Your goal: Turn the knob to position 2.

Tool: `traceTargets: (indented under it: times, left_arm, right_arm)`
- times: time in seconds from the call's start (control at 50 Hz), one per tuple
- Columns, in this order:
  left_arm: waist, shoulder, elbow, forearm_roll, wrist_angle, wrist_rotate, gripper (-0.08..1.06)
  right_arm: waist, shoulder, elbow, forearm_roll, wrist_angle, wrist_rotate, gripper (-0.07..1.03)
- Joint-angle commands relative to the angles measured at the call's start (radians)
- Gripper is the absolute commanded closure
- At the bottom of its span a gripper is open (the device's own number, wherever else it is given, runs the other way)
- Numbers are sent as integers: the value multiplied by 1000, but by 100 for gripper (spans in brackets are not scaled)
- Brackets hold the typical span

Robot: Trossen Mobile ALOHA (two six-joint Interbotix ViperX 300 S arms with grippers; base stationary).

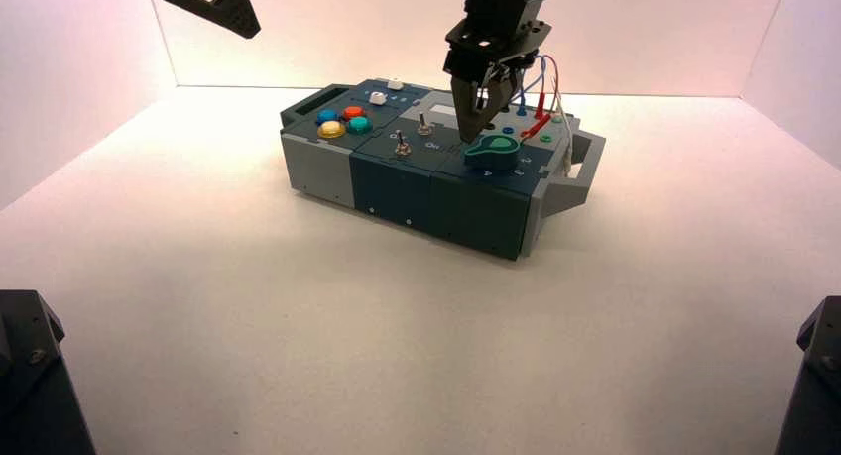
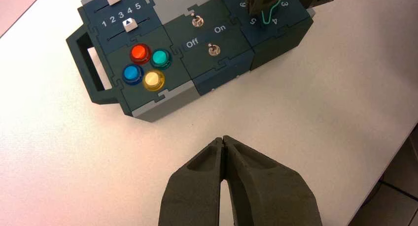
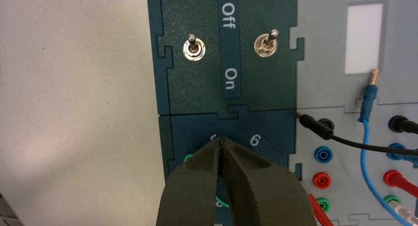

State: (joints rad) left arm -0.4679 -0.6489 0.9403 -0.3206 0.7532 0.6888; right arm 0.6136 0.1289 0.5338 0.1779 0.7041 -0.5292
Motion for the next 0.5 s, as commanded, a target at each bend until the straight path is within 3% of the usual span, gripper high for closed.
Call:
traceTargets:
  times: [0.02,0.5]
  left_arm:
    - [-3,-2,-21,-2,-8,6,101]
    - [-3,-2,-21,-2,-15,6,101]
  right_arm:
    - [6,-15,-12,3,8,-9,98]
    - [11,-15,-6,5,40,-11,98]
